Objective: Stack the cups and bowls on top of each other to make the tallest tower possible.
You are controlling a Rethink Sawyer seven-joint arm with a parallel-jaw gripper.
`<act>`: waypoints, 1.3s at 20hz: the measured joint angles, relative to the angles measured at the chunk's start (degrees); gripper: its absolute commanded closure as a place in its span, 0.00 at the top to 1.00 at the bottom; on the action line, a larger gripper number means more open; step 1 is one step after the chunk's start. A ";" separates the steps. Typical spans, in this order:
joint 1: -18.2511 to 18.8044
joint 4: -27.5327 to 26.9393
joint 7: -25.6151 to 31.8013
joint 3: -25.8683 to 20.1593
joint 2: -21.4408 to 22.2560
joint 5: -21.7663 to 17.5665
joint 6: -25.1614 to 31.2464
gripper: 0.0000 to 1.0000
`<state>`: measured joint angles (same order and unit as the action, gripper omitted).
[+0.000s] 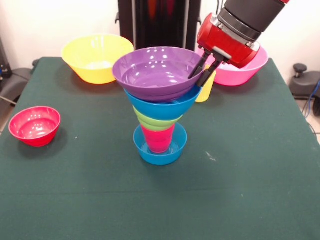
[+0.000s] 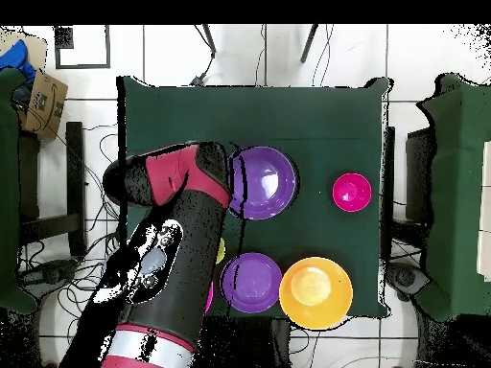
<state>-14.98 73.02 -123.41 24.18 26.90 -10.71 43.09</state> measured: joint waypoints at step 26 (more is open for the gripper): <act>0.64 1.24 0.00 -1.42 0.36 4.57 -4.10 1.00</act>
<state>-14.33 74.26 -123.41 22.76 27.27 -6.14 38.99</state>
